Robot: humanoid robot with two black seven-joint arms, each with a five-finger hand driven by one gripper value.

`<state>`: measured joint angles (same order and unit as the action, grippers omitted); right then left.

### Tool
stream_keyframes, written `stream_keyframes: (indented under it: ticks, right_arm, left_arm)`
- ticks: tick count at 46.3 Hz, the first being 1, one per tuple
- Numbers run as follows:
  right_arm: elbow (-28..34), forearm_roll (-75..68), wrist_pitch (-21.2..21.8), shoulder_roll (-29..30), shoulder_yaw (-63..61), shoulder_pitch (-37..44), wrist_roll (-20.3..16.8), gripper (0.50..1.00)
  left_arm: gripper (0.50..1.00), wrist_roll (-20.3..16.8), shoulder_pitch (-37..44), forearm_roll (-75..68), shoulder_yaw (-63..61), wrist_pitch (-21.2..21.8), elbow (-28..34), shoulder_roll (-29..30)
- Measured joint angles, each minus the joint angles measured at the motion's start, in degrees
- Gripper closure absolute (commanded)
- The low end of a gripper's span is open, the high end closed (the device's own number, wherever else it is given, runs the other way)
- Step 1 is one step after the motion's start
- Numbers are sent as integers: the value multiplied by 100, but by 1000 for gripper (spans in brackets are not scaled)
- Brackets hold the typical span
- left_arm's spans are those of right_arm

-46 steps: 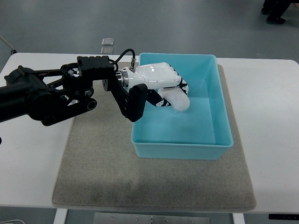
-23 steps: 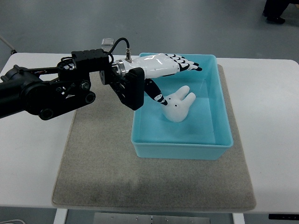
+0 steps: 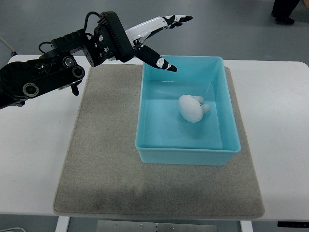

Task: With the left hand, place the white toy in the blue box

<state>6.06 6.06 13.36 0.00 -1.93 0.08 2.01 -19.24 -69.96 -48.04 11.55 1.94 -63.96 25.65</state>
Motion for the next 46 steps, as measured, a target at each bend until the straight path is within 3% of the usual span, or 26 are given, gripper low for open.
stream_keyframes:
  ticks: [8,27,34,46]
  right_arm:
    - [0,0,0,0,0,1,0,564]
    - [0,0,0,0,0,0,2,564]
    - [0,0,0,0,0,0,2,564]
    - [0,0,0,0,0,0,2,564]
  left_arm:
    - [500,0,7,1130,103,-315,227,224]
    - [500,45,93,3862,390,-2659,2079,257]
    - [500,209,212,4639,393,-2831,2184,262]
    - [500,917,514,5951,407,-3066,2200,312]
